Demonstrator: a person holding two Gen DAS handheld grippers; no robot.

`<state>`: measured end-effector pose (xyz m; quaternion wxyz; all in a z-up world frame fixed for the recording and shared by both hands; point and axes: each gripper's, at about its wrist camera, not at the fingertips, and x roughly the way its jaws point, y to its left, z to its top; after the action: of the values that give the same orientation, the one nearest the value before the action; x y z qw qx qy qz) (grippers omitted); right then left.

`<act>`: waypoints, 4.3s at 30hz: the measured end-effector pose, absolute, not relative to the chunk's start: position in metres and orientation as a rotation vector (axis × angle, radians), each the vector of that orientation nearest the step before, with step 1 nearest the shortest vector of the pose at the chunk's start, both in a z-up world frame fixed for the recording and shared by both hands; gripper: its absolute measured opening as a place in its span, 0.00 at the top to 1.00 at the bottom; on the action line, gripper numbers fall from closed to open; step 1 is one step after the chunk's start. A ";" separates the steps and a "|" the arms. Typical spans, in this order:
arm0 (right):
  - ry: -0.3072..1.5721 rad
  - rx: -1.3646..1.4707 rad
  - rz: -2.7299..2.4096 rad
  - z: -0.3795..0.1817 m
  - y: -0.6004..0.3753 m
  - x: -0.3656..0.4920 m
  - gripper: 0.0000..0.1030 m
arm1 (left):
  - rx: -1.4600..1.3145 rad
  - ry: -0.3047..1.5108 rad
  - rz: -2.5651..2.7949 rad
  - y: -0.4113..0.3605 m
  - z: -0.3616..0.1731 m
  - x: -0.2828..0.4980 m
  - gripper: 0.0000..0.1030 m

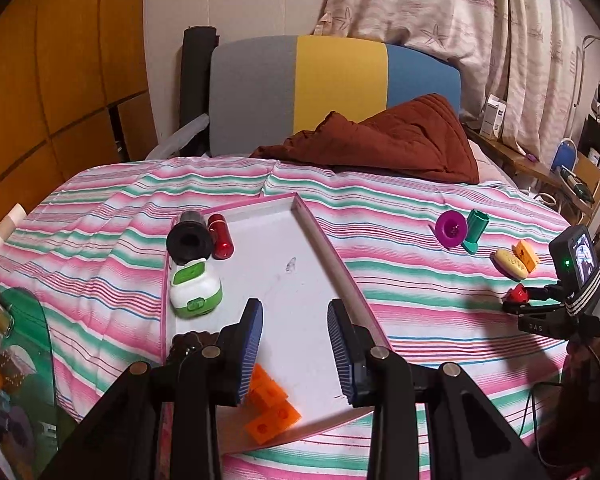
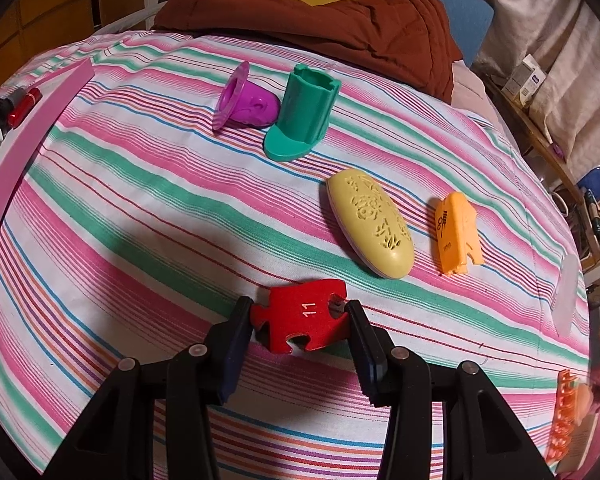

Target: Organize rigid objects

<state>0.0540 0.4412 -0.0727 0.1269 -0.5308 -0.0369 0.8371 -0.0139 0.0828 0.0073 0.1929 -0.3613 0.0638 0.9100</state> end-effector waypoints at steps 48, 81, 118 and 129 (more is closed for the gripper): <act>0.200 -1.522 2.736 -0.029 0.332 0.010 0.55 | -1.056 0.031 2.698 -0.013 0.002 -0.014 0.68; 0.127 -1.738 2.818 -0.057 0.162 -0.144 0.54 | -1.159 -0.083 2.731 -0.047 -0.019 -0.036 0.68; 0.132 -1.204 2.843 0.014 0.315 -0.007 0.43 | -0.989 0.126 2.666 0.016 0.025 -0.012 0.68; 0.209 -1.077 2.482 0.015 0.478 0.050 0.43 | -0.914 0.212 2.517 0.088 0.035 -0.006 0.68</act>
<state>0.0498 0.4780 0.0153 0.2122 -0.3878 0.0752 0.8938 -0.0059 0.0879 0.0354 0.2257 -0.3316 0.0767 0.9128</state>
